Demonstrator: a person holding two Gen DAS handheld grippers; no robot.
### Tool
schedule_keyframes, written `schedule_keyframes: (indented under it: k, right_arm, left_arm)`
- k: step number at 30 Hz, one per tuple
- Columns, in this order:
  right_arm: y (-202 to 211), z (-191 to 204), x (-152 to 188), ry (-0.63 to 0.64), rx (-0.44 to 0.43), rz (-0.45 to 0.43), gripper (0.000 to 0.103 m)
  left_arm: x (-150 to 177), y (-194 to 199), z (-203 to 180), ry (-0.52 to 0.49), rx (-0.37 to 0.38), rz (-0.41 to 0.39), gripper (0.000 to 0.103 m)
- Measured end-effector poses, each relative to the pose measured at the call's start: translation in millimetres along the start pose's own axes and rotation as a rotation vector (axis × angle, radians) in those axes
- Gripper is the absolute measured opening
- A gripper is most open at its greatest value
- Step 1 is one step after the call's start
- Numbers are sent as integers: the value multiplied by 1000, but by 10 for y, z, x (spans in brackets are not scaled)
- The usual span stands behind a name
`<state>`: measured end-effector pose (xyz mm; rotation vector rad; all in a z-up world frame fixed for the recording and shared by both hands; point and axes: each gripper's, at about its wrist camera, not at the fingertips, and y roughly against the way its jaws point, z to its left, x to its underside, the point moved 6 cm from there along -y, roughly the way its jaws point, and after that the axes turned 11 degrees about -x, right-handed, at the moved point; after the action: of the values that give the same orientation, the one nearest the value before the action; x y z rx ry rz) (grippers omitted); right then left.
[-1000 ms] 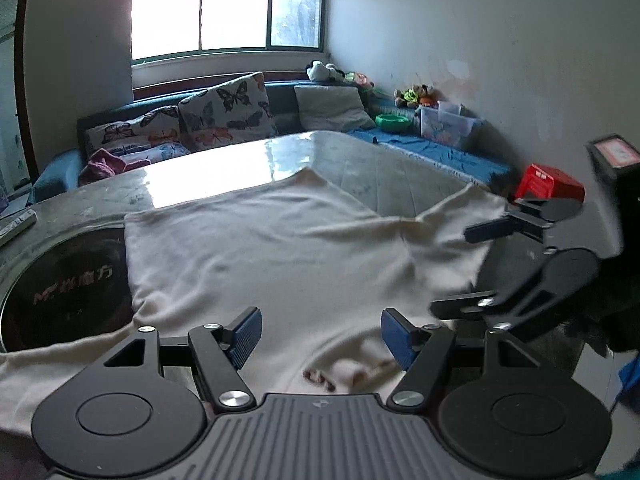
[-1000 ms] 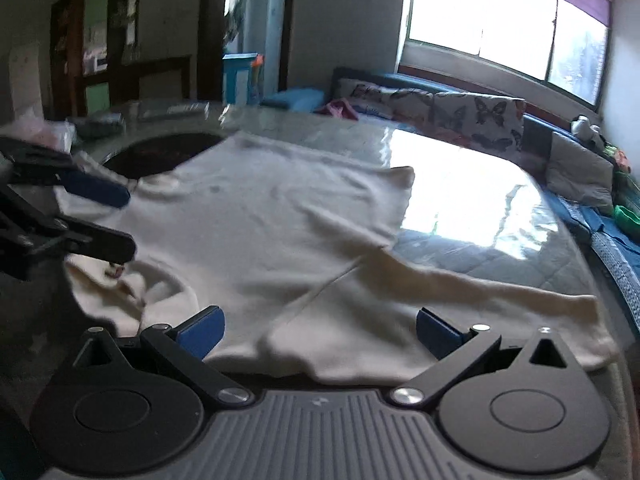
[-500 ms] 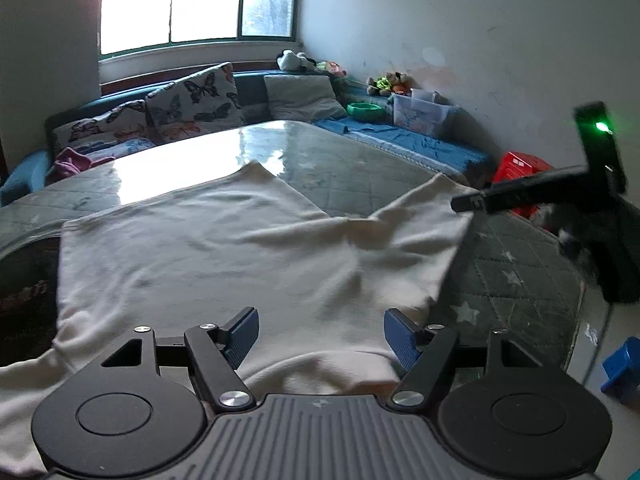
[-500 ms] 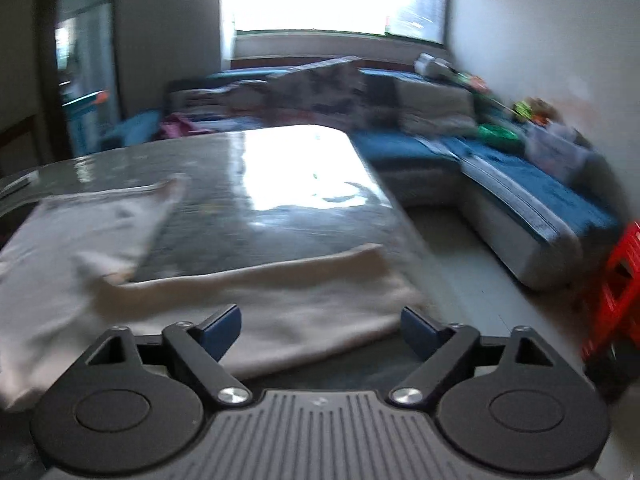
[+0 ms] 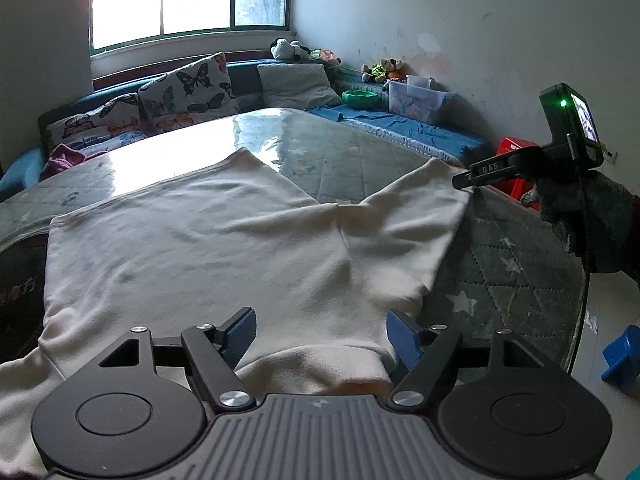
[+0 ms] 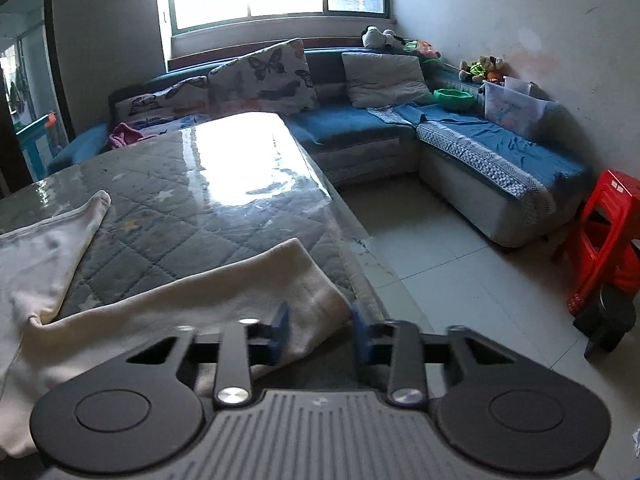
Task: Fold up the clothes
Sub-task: 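Grasp the sleeve with the right gripper and fold it across the shirt body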
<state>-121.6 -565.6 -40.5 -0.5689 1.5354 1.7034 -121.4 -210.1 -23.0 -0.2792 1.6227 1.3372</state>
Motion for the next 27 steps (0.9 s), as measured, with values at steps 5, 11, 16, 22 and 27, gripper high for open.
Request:
schedule_keyframes:
  k: [5, 11, 16, 22, 27]
  right_arm:
    - [106, -61, -39, -42, -46, -44, 9]
    - [485, -22, -207, -77, -138, -132, 8]
    - [818, 231, -458, -35, -225, -186, 8]
    - [1159, 868, -742, 76, -375, -230, 8]
    - [1230, 1594, -818, 195, -516, -211, 8]
  left_arm:
    - [0, -23, -16, -8, -7, 3, 77]
    - [-2, -59, -44, -19, -10, 2, 77]
    - [0, -93, -109, -32, -2, -3, 77]
    - [8, 3, -36, -2, 4, -24, 77]
    - [51, 202, 262, 59, -42, -51, 81]
